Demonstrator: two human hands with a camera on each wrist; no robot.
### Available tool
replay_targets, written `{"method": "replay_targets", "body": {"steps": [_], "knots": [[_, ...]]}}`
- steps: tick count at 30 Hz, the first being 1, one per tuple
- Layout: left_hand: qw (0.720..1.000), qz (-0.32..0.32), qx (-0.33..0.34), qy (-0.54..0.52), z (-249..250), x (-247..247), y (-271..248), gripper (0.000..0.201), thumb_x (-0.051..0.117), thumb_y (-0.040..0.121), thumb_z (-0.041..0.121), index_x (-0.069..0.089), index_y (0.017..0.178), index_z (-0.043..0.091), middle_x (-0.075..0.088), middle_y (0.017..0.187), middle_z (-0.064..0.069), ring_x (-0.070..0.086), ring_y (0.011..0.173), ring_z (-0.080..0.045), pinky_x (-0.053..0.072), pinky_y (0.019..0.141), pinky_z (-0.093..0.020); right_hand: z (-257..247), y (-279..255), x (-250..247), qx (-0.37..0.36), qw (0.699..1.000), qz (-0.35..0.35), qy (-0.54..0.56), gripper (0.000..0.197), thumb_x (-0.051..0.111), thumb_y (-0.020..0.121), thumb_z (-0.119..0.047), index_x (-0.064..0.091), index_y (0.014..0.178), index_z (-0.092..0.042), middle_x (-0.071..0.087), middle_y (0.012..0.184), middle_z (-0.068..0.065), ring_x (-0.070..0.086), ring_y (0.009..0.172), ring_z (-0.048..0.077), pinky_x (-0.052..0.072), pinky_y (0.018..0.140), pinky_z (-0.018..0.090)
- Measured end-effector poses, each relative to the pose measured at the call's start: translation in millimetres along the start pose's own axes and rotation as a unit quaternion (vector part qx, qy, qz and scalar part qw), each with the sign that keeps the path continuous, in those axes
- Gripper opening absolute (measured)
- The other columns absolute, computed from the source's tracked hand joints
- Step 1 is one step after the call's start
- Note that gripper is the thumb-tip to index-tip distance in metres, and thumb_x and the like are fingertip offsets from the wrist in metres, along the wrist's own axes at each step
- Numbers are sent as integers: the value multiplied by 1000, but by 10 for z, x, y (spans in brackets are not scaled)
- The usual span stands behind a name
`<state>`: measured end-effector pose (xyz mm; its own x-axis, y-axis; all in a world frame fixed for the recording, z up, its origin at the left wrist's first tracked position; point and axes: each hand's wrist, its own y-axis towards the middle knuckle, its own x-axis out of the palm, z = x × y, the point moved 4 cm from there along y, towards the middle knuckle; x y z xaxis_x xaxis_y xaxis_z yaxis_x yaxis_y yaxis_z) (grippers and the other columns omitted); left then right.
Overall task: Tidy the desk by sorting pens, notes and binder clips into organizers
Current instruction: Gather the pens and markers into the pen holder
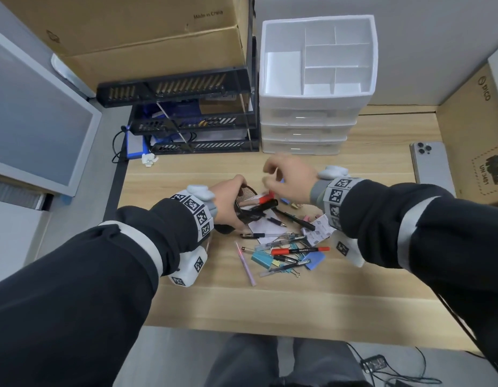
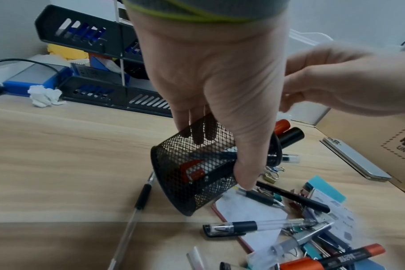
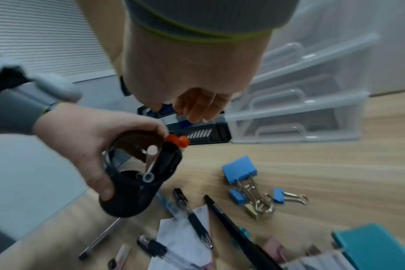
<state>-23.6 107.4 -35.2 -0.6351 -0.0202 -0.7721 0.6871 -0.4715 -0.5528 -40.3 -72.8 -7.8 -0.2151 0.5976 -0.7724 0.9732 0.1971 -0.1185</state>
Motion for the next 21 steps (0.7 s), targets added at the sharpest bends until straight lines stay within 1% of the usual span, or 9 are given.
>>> {"method": "replay_targets", "body": {"steps": [2,5,8,10,12,15,18,20,21], "knots": [[1000,8,-4,-5,-48,-7,-22,111,96,47,45,35,136,18,60,109,1,61,93,-19,55,81,-35,223,13,-40,77,997,26,15,13,56,90,-20,66,99,-18,67,94,-3,62,85,19,52,76,35],[1000,22,-11,1,-116,-18,-45,106,92,52,42,34,137,18,61,107,1,62,89,-19,57,78,-37,547,-56,38,143,988,-46,-32,14,55,88,-12,65,96,-15,65,88,-3,62,86,23,47,73,31],[999,32,-19,1,-167,-23,-72,103,90,52,43,34,135,19,61,104,1,63,87,-20,57,77,-40,675,-201,215,143,976,-143,-77,5,59,85,-16,64,87,-17,67,84,-4,66,84,23,50,66,29],[999,33,-23,1,-211,-9,-91,104,90,52,43,33,135,20,61,104,1,63,87,-20,57,78,-40,650,-264,360,123,969,-185,-108,2,62,86,-20,62,86,-19,65,82,-5,64,78,20,44,58,25],[999,36,-24,3,-242,9,-113,104,90,52,43,34,136,19,60,106,3,63,89,-20,56,79,-39,608,-291,473,110,962,-206,-141,8,67,84,-22,61,89,-20,62,84,-5,59,76,18,38,53,22],[999,42,-25,3,-273,14,-140,103,90,53,43,35,136,19,60,107,4,62,90,-19,56,79,-38,641,-293,628,127,946,-240,-177,20,71,77,-19,61,94,-18,65,88,1,64,74,20,52,58,28],[999,41,-29,3,-317,8,-177,103,90,54,42,34,137,19,60,108,4,63,90,-19,56,78,-37,653,-281,720,143,937,-256,-193,18,64,75,-22,65,91,-14,69,81,4,68,71,24,62,66,38],[998,43,-35,0,-370,-4,-204,103,90,55,42,34,137,19,59,109,3,62,91,-20,55,78,-36,622,-244,729,141,943,-236,-189,15,52,85,-26,62,87,-14,67,79,5,65,70,23,60,66,37],[998,44,-37,-1,-396,-12,-218,103,90,55,42,34,137,19,59,110,3,62,92,-20,55,78,-36,611,-211,726,140,949,-219,-179,20,45,91,-26,60,85,-14,65,79,5,64,70,23,57,66,36]]}}
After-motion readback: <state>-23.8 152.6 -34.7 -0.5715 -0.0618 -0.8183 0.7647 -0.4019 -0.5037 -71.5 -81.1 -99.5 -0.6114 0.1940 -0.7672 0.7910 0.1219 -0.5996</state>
